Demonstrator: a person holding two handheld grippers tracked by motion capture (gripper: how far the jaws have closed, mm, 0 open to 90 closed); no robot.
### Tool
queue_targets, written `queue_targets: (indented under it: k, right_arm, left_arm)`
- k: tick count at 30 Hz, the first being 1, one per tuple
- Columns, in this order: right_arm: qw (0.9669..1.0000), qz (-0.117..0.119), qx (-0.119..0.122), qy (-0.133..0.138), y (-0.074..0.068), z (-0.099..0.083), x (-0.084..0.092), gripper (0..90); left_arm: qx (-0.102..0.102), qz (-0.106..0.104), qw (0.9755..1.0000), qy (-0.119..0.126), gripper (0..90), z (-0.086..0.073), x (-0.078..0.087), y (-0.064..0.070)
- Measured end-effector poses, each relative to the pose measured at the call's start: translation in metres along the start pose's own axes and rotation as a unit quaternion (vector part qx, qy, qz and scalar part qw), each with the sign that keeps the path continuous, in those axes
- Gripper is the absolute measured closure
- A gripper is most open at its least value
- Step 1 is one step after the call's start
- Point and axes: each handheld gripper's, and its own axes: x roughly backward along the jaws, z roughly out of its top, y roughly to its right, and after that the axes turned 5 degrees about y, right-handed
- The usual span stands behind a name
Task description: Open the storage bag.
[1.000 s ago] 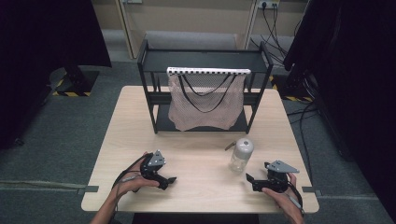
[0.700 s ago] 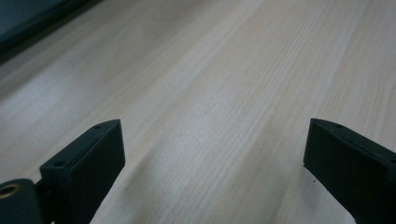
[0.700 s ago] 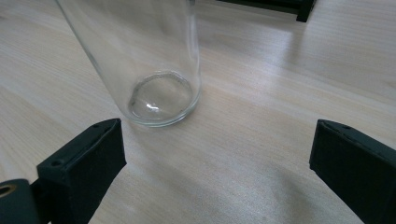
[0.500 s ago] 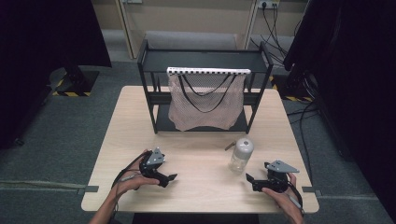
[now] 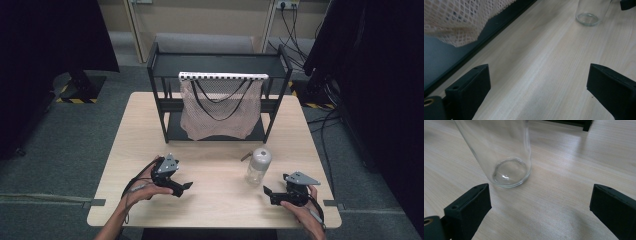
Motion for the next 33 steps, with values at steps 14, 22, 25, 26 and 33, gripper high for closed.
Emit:
queue_targets:
  k: [14, 22, 25, 26, 33]
  right_arm:
    - [1.0, 0.0, 0.003, -0.001, 0.0, 0.0, 0.0, 3.6]
    - [1.0, 0.001, 0.002, -0.002, 0.0, 0.0, 0.0, 3.6]
    - [1.0, 0.001, 0.002, -0.002, 0.0, 0.0, 0.0, 3.7]
    - [1.0, 0.001, 0.002, -0.002, 0.0, 0.0, -0.001, 3.7]
    - [1.0, 0.0, 0.001, -0.003, 0.0, 0.0, -0.001, 3.7]
  left_arm:
    - [-0.047, 0.009, 0.9984, 0.031, 7.8, 0.051, 0.0, 0.006]
    - [-0.066, 0.001, 0.9969, 0.041, 10.8, 0.078, -0.002, 0.012]
    - [-0.069, 0.001, 0.9966, 0.044, 11.3, 0.086, -0.001, 0.013]
    - [-0.068, 0.0, 0.9966, 0.046, 11.6, 0.089, -0.001, 0.013]
    - [-0.08, 0.005, 0.9953, 0.054, 12.6, 0.107, -0.001, 0.014]
